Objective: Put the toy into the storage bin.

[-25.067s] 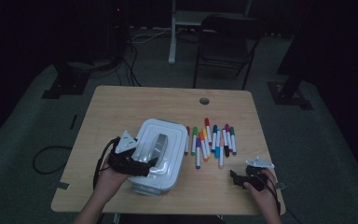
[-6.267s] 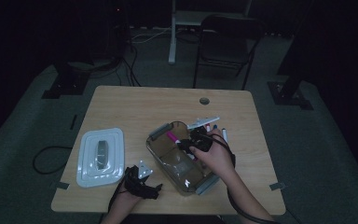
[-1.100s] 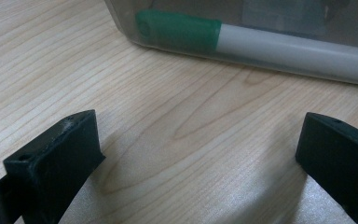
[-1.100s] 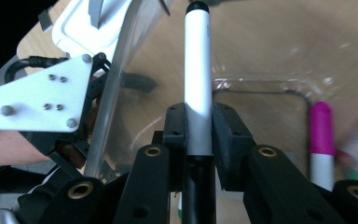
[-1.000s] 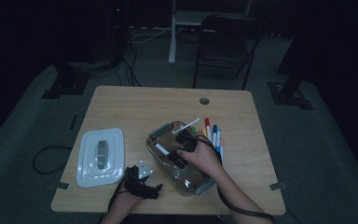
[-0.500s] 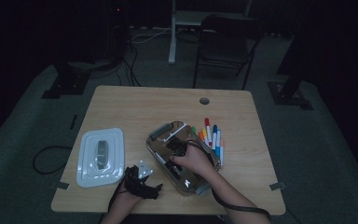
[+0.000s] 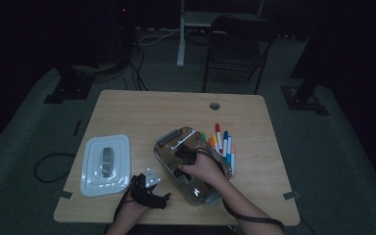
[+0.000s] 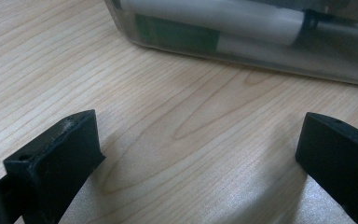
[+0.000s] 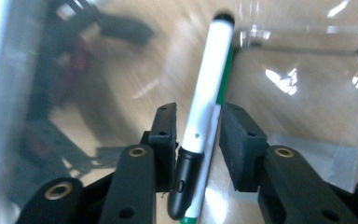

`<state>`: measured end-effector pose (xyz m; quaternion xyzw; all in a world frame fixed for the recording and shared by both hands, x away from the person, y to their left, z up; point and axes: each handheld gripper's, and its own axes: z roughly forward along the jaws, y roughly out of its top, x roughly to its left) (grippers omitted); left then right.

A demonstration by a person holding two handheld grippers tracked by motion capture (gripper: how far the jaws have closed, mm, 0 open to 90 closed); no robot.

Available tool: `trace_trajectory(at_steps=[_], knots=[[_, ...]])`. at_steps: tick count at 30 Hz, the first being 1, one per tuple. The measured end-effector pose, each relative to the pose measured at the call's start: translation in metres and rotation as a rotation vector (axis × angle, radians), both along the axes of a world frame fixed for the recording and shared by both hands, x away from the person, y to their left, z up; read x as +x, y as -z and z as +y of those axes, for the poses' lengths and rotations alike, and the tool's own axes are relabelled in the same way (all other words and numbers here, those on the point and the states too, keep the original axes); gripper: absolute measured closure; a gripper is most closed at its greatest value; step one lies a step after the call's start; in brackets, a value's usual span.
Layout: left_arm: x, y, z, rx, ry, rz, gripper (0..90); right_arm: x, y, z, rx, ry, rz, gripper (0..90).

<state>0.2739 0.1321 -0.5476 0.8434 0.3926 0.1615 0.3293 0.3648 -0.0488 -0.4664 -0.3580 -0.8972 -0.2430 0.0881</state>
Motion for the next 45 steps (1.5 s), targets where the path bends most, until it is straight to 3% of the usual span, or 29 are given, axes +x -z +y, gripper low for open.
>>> trace_trajectory(at_steps=[6, 11, 16, 20, 23, 27, 32, 38, 45], knots=[[0.000, 0.000, 0.000, 0.001, 0.002, 0.001, 0.5, -0.004, -0.035, -0.029, 0.133, 0.034, -0.109, 58.3], [0.000, 0.000, 0.000, 0.000, 0.001, 0.000, 0.5, -0.008, -0.062, -0.066, 0.200, 0.088, -0.218, 55.7], [0.000, 0.000, 0.000, 0.000, 0.000, 0.000, 0.5, -0.007, -0.076, -0.110, 0.218, 0.185, -0.302, 54.1], [0.000, 0.000, 0.000, -0.001, 0.000, -0.001, 0.5, -0.005, -0.078, -0.143, 0.219, 0.287, -0.353, 54.2], [0.000, 0.000, 0.000, -0.001, 0.000, -0.002, 0.5, -0.002, -0.070, -0.165, 0.198, 0.373, -0.367, 54.3], [0.000, 0.000, 0.000, 0.001, 0.001, -0.001, 0.5, 0.003, -0.045, -0.187, 0.117, 0.489, -0.375, 55.0], [0.000, 0.000, 0.000, 0.000, 0.000, -0.001, 0.5, 0.015, -0.002, -0.205, 0.049, 0.600, -0.319, 57.9], [0.000, 0.000, 0.000, 0.000, 0.000, -0.001, 0.5, 0.025, 0.033, -0.208, 0.041, 0.656, -0.247, 59.5], [0.000, 0.000, 0.000, 0.000, 0.001, -0.001, 0.5, 0.032, 0.049, -0.205, 0.013, 0.684, -0.222, 62.4]])
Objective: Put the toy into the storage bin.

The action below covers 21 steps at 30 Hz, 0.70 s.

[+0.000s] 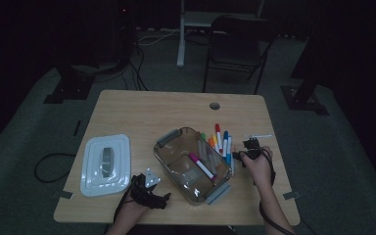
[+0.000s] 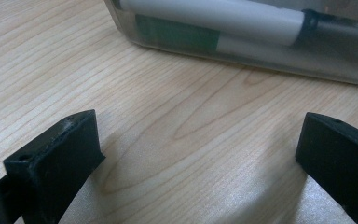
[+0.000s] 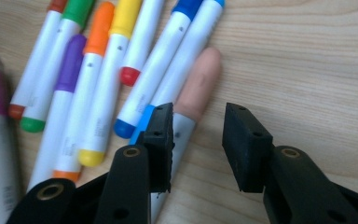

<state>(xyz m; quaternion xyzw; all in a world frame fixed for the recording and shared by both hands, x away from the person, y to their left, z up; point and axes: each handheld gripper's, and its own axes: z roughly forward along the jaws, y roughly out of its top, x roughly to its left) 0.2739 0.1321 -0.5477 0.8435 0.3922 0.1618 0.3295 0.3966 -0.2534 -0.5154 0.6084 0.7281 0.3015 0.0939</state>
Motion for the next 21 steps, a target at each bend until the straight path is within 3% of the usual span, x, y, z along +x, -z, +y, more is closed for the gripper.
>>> trace_trajectory(at_steps=[3, 4, 6, 9, 13, 21], knots=[[0.000, 0.000, 0.000, 0.000, 0.000, 0.000, 0.5, 0.000, 0.001, -0.003, 0.008, 0.013, 0.001, 63.3], [0.000, 0.000, 0.000, 0.000, 0.000, 0.000, 0.5, 0.001, 0.000, -0.004, -0.017, 0.018, 0.004, 63.9], [0.000, 0.000, 0.000, 0.000, 0.000, 0.000, 0.5, 0.000, 0.002, -0.007, 0.029, 0.037, 0.016, 61.9], [0.000, 0.000, 0.000, 0.000, 0.000, 0.000, 0.5, -0.001, 0.002, -0.006, 0.017, 0.037, 0.013, 61.6], [0.000, 0.000, 0.000, 0.000, 0.000, 0.000, 0.5, 0.000, -0.001, -0.001, 0.048, 0.049, -0.003, 60.7], [0.000, 0.000, 0.000, 0.000, 0.000, 0.000, 0.5, 0.002, 0.007, 0.004, 0.005, 0.045, 0.037, 65.7]])
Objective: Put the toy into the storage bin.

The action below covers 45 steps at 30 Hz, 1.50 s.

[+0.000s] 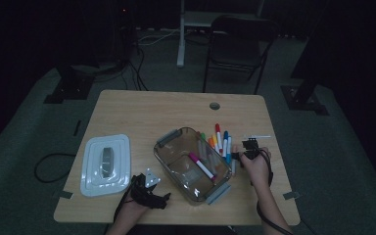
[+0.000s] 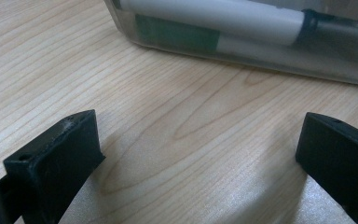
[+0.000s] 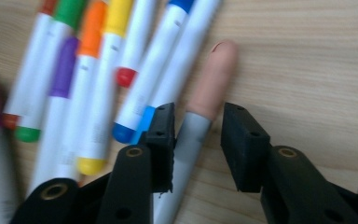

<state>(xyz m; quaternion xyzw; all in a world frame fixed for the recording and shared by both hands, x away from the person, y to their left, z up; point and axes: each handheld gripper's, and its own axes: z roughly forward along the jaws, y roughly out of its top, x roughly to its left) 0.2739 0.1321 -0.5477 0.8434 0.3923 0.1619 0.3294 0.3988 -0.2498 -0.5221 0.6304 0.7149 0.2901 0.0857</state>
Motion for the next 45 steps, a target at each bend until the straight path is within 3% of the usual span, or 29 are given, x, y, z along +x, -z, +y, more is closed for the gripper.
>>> trace_trajectory(at_steps=[2, 5, 7, 12, 13, 14, 20, 28, 30, 31, 35, 45], knots=[[0.000, 0.000, 0.000, 0.000, 0.000, 0.000, 0.5, 0.000, 0.001, -0.003, 0.008, 0.019, 0.003, 68.3], [0.000, 0.000, 0.000, 0.000, 0.000, 0.000, 0.5, 0.000, 0.000, -0.009, -0.029, 0.046, -0.003, 74.8], [0.000, 0.000, 0.000, 0.000, 0.000, 0.000, 0.5, 0.000, 0.001, -0.011, -0.028, 0.057, -0.003, 75.5], [0.000, 0.000, 0.000, 0.000, 0.000, 0.000, 0.5, -0.003, -0.003, -0.022, 0.006, 0.079, 0.004, 76.3], [0.000, 0.000, 0.000, 0.000, 0.000, 0.000, 0.5, -0.004, -0.005, -0.023, 0.005, 0.082, 0.003, 76.3], [0.000, 0.000, 0.000, 0.000, 0.000, 0.000, 0.5, -0.006, -0.010, -0.027, 0.038, 0.079, 0.002, 76.3], [0.000, 0.000, 0.000, 0.000, 0.000, 0.000, 0.5, -0.014, -0.030, -0.029, 0.050, 0.056, -0.023, 76.3], [0.000, 0.000, 0.000, 0.001, 0.000, 0.001, 0.5, -0.030, -0.079, -0.014, 0.105, -0.046, -0.114, 76.4], [0.000, 0.000, 0.000, 0.001, 0.000, 0.002, 0.5, -0.031, -0.084, -0.011, 0.111, -0.057, -0.127, 76.4], [0.000, 0.000, 0.000, 0.000, 0.000, 0.000, 0.5, -0.035, -0.097, -0.004, 0.124, -0.090, -0.144, 76.4], [0.000, 0.000, 0.000, 0.000, 0.000, -0.001, 0.5, -0.043, -0.120, 0.013, 0.148, -0.158, -0.188, 76.4], [0.000, 0.000, 0.000, -0.001, 0.000, 0.001, 0.5, -0.050, -0.147, 0.054, 0.157, -0.293, -0.227, 76.4]])
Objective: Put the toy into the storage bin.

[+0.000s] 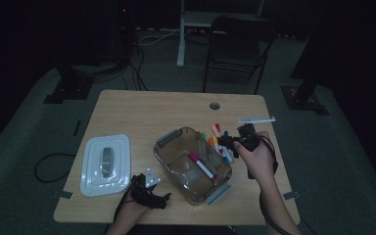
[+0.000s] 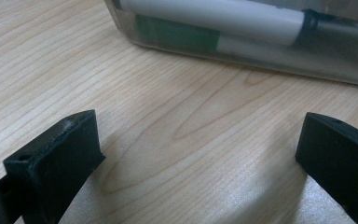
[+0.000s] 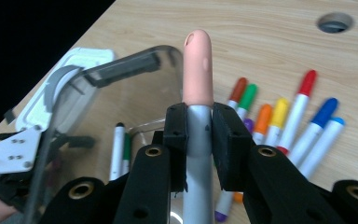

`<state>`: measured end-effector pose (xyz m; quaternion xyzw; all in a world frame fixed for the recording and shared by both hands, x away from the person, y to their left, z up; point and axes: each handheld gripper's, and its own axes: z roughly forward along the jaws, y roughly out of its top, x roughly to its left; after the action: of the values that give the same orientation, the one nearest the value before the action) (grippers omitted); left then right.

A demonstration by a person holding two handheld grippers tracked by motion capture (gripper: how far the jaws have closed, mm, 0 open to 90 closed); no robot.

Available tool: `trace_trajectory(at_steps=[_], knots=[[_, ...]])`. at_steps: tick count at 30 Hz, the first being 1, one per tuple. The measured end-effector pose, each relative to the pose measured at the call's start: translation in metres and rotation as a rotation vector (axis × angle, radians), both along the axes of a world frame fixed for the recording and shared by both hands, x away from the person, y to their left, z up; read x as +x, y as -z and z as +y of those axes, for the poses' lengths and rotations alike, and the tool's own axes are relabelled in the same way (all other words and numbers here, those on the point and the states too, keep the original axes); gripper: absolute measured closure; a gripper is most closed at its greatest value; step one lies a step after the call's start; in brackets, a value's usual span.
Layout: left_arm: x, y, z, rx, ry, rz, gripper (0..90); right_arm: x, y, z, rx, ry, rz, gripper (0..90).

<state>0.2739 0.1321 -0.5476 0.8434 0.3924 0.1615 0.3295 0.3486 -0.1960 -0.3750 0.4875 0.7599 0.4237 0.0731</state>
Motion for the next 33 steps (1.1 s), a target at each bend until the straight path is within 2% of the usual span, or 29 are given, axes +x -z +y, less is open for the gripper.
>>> trace_trajectory(at_steps=[6, 9, 11, 14, 17, 20, 26, 27, 28, 30, 33], knots=[[0.000, 0.000, 0.000, 0.000, 0.000, 0.000, 0.5, 0.003, -0.004, 0.028, -0.019, -0.077, 0.004, 76.3], [0.000, 0.000, 0.000, 0.000, 0.000, 0.000, 0.5, 0.004, 0.000, 0.044, -0.015, -0.126, 0.012, 76.3], [0.000, 0.000, 0.000, 0.000, 0.000, 0.000, 0.5, 0.004, 0.001, 0.048, -0.014, -0.138, 0.019, 76.3], [0.000, 0.000, 0.000, 0.000, 0.000, 0.000, 0.5, 0.006, 0.009, 0.066, -0.040, -0.181, 0.044, 76.3], [0.000, 0.000, 0.000, 0.000, 0.000, 0.000, 0.5, 0.007, 0.014, 0.073, -0.057, -0.193, 0.055, 76.3], [0.000, 0.000, 0.000, 0.000, 0.000, 0.000, 0.5, 0.011, 0.027, 0.087, -0.086, -0.218, 0.093, 76.3], [0.000, 0.000, 0.000, 0.002, 0.001, 0.001, 0.5, 0.015, 0.043, 0.107, -0.087, -0.270, 0.158, 76.3], [0.000, 0.000, 0.000, 0.002, 0.001, 0.001, 0.5, 0.015, 0.043, 0.107, -0.087, -0.270, 0.158, 76.3], [0.000, 0.000, 0.000, 0.000, 0.000, 0.001, 0.5, 0.018, 0.049, 0.113, -0.095, -0.280, 0.182, 76.3], [0.000, 0.000, 0.000, 0.000, 0.000, 0.000, 0.5, 0.020, 0.053, 0.119, -0.122, -0.288, 0.191, 76.3], [0.000, 0.000, 0.000, 0.000, 0.000, 0.000, 0.5, 0.021, 0.057, 0.124, -0.126, -0.303, 0.213, 76.3]])
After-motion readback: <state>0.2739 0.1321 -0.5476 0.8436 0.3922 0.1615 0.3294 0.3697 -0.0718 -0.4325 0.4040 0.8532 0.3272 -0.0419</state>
